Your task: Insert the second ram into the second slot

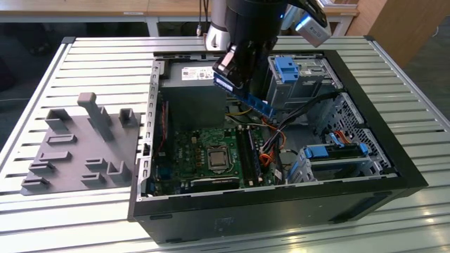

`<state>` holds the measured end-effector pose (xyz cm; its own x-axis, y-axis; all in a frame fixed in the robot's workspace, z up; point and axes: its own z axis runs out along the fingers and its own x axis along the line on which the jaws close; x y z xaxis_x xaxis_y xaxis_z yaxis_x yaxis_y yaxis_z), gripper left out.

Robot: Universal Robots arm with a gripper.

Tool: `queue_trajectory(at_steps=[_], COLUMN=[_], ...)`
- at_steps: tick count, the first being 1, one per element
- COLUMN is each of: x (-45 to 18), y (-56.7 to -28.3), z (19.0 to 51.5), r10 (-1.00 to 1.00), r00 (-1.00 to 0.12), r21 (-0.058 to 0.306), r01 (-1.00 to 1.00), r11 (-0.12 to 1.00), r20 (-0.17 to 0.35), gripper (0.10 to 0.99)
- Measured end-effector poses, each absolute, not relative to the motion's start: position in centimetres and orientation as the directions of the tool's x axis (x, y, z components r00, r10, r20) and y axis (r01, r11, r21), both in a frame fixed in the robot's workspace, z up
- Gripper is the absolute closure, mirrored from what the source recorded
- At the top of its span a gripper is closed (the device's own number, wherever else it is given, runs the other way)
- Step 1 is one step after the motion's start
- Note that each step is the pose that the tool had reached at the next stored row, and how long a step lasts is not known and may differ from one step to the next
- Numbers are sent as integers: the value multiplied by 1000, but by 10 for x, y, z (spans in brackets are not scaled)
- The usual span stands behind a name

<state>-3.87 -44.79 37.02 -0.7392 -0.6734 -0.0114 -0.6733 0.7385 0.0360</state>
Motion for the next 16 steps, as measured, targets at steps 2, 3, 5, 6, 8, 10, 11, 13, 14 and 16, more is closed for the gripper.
queue_trajectory(at_steps=[2,3,5,6,8,10,11,13,14,16], x=[-39,-39,-39,-39,-39,-39,-39,-39,-39,-39], y=[-448,-448,-448,-448,-448,-448,-448,-448,-448,-448], z=[370,370,370,370,370,370,370,370,370,370], r10=[-667,-661,-655,-652,-646,-639,-636,-630,-626,-620], r00=[-745,-750,-756,-758,-764,-769,-772,-777,-779,-785], r21=[36,36,36,36,36,36,36,36,36,36], r01=[-667,-661,-655,-652,-646,-639,-636,-630,-626,-620], r11=[744,750,755,758,763,768,771,776,779,784], r20=[-11,-11,-11,-11,-11,-11,-11,-11,-11,-11], gripper=[949,949,949,949,949,949,949,949,949,949])
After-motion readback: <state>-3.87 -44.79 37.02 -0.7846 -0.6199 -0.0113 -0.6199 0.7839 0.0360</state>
